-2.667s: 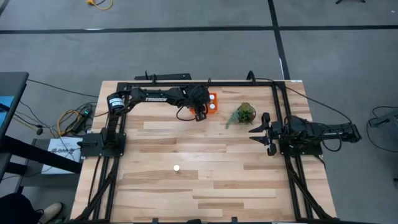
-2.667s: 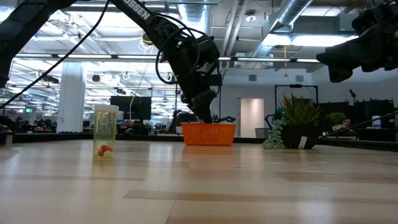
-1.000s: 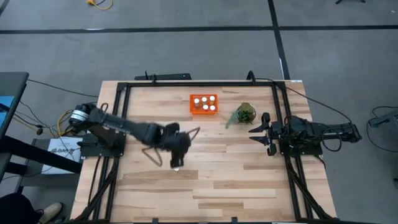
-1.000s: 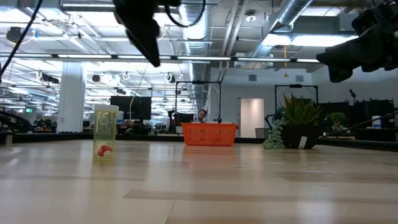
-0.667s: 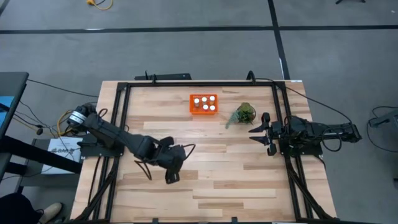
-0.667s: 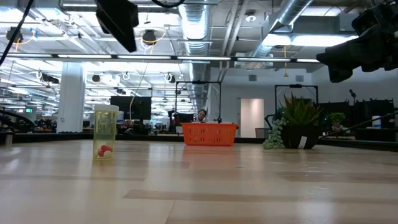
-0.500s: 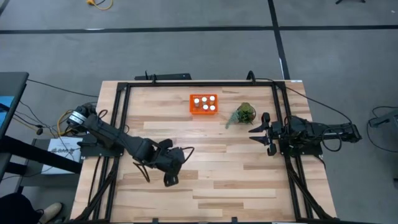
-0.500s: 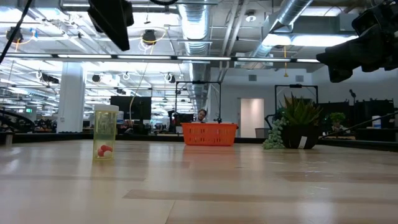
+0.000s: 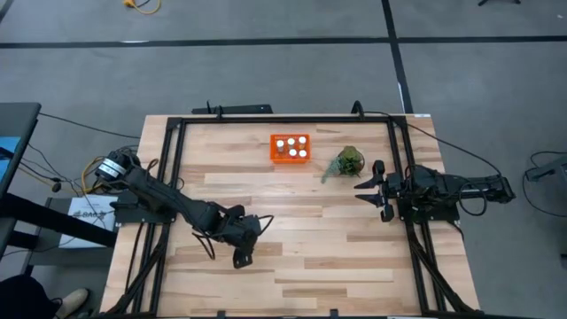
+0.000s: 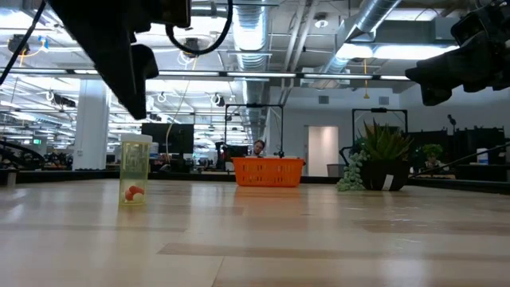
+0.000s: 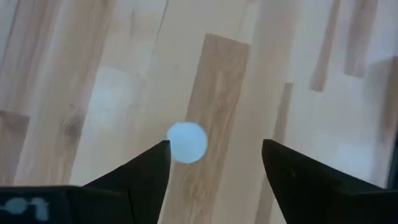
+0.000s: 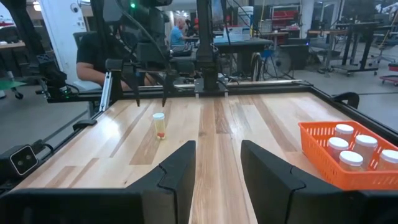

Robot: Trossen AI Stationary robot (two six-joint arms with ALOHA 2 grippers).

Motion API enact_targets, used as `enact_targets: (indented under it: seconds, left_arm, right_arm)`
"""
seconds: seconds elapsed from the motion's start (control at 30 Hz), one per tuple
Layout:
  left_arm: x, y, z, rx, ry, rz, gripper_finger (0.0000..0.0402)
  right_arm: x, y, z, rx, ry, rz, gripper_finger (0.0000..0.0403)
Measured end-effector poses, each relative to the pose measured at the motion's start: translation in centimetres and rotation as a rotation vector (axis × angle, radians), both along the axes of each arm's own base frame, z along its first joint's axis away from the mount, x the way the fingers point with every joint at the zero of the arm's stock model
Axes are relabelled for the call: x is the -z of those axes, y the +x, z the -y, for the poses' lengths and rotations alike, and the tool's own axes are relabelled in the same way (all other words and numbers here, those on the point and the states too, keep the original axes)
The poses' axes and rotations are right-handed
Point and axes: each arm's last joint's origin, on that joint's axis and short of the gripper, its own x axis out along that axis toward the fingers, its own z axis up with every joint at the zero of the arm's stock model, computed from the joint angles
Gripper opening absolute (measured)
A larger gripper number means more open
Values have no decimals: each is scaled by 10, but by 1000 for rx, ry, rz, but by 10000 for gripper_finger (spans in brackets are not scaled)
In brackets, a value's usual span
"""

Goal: Pick and place pill bottles into a basket
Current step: Put the yellow pill bottle into the orange bin

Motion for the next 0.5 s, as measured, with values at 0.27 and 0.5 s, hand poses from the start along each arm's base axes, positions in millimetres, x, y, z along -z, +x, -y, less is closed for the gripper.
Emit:
enact_targets:
  seconds: [0.27, 0.5]
  left_arm:
    - [16, -5, -3, -7, 22, -8, 251]
    - [28, -7, -5, -12, 45, 34, 252]
  right_arm:
    - [0, 0, 0, 0, 0, 0, 121]
    - [0, 0, 0, 1, 0, 0, 121]
